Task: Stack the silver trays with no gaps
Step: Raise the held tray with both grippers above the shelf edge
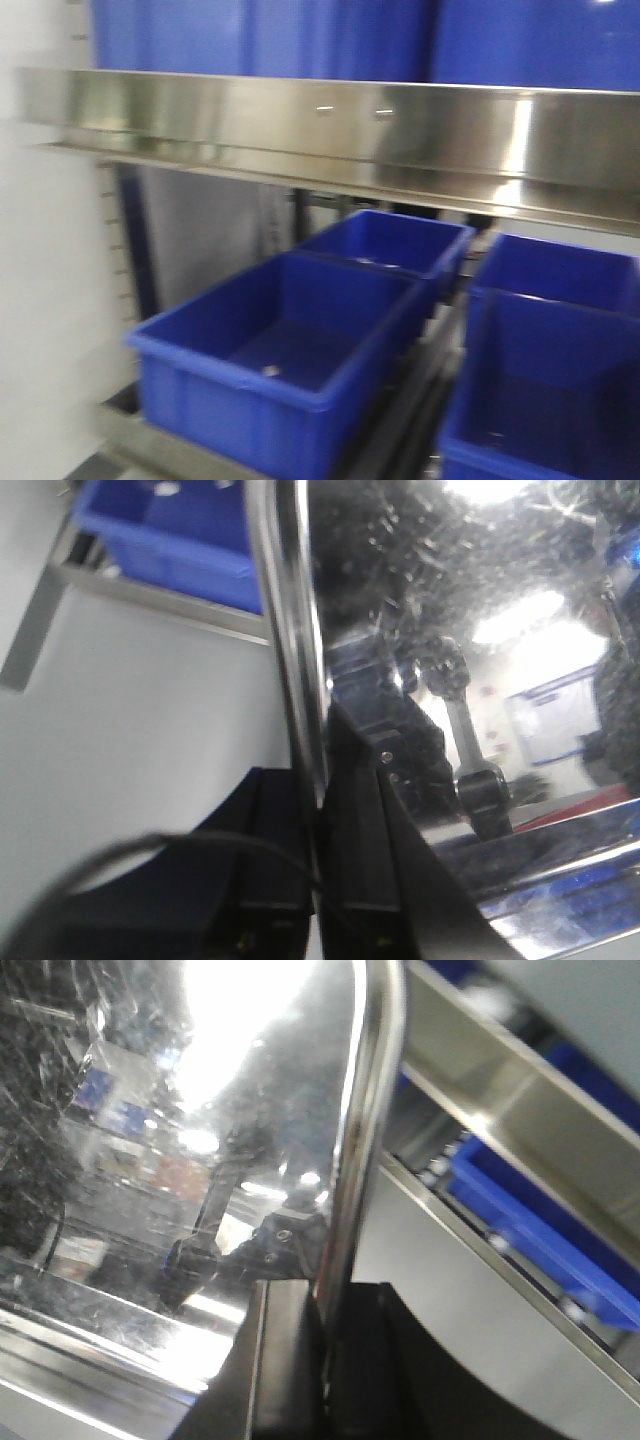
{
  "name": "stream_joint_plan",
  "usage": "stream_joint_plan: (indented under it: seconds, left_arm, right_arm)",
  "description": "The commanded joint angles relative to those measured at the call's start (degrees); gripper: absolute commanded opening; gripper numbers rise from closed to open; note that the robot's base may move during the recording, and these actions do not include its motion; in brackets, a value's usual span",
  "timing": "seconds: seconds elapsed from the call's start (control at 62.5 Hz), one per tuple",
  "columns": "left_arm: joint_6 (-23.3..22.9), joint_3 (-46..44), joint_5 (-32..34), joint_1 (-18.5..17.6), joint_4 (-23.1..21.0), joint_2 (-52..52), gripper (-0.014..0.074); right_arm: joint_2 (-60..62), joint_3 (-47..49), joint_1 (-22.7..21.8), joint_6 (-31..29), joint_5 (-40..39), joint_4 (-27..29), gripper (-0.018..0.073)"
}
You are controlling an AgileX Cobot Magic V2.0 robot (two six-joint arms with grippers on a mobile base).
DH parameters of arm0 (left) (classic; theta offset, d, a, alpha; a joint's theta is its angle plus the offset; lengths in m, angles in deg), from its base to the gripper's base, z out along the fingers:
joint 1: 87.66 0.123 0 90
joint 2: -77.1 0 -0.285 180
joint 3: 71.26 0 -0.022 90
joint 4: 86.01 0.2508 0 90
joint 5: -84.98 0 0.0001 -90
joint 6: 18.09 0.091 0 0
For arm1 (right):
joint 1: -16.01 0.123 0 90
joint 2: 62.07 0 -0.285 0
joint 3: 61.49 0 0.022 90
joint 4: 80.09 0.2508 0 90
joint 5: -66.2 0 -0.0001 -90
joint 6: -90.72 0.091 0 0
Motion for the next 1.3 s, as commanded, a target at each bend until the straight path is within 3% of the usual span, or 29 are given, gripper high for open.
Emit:
stream_joint_plan:
  seconds: [0.0,1.279]
  left_arm:
    - [0.61,-1.37,2.09,-0.59,-0.43,1.62,-0.0048]
    - [0.61,-1.37,2.09,-0.59,-0.43,1.62,-0.0048]
  right_arm:
    - [1.48,1.74,-0.02,-0.68,-4.65,0.3,0.0057]
    - [1.48,1.74,-0.02,-0.68,-4.65,0.3,0.0057]
